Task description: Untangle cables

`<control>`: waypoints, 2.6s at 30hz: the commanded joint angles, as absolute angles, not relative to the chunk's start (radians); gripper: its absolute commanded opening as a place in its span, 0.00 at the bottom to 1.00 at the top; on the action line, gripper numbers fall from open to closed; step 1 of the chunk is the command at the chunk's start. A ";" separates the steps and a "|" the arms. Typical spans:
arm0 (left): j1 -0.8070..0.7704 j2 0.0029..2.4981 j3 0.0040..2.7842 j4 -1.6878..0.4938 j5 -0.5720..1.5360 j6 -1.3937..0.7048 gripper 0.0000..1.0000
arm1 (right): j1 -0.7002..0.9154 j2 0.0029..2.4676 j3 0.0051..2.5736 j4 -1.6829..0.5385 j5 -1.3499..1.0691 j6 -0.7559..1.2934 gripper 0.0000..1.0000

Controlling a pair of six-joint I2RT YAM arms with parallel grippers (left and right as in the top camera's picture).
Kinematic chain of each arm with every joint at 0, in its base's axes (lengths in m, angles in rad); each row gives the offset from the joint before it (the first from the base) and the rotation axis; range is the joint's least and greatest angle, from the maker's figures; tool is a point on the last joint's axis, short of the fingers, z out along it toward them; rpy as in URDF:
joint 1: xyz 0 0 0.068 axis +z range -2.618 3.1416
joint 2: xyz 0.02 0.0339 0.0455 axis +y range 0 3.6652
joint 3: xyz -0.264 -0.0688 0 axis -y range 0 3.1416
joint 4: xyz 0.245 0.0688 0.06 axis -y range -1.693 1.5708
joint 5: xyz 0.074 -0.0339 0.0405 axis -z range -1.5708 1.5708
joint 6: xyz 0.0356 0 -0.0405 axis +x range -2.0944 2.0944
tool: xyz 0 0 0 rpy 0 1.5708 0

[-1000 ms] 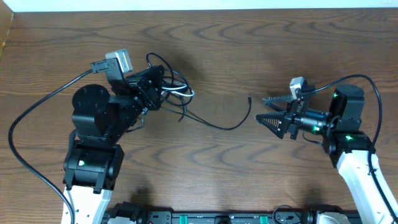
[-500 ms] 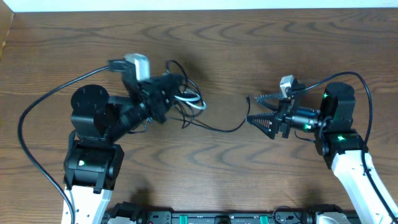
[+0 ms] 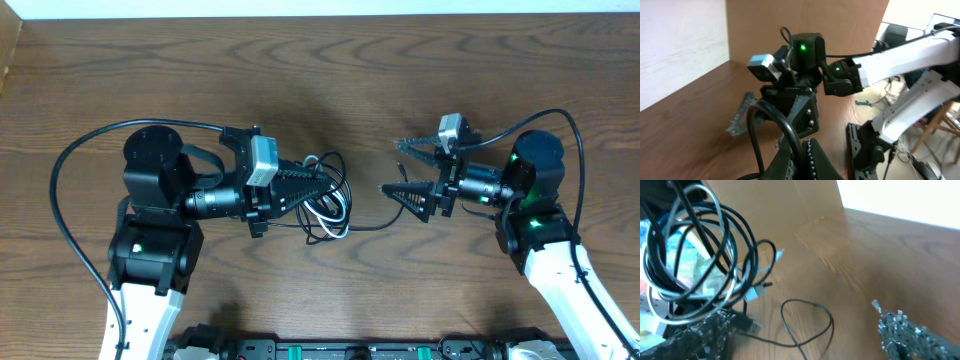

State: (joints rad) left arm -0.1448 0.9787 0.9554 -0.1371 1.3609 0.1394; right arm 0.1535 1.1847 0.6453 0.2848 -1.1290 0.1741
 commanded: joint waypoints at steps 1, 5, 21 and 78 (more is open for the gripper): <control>-0.142 0.988 0.971 -0.132 1.433 0.191 0.07 | 0.183 1.185 0.651 0.340 -1.135 0.220 0.99; -0.152 0.987 0.971 -0.132 1.433 0.191 0.07 | 0.216 1.185 0.651 0.402 -1.134 0.263 0.99; -0.282 1.019 0.971 -0.132 1.386 0.255 0.07 | 0.350 1.185 0.651 0.445 -1.023 0.456 0.99; -0.491 1.062 0.971 -0.131 0.466 -0.537 0.93 | 0.168 1.190 0.651 0.532 -0.588 0.715 0.01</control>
State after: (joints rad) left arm -0.4404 1.0561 0.9554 -0.1310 0.6319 -0.4709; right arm 0.1383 1.1900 0.6441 0.5213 -0.6777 0.6563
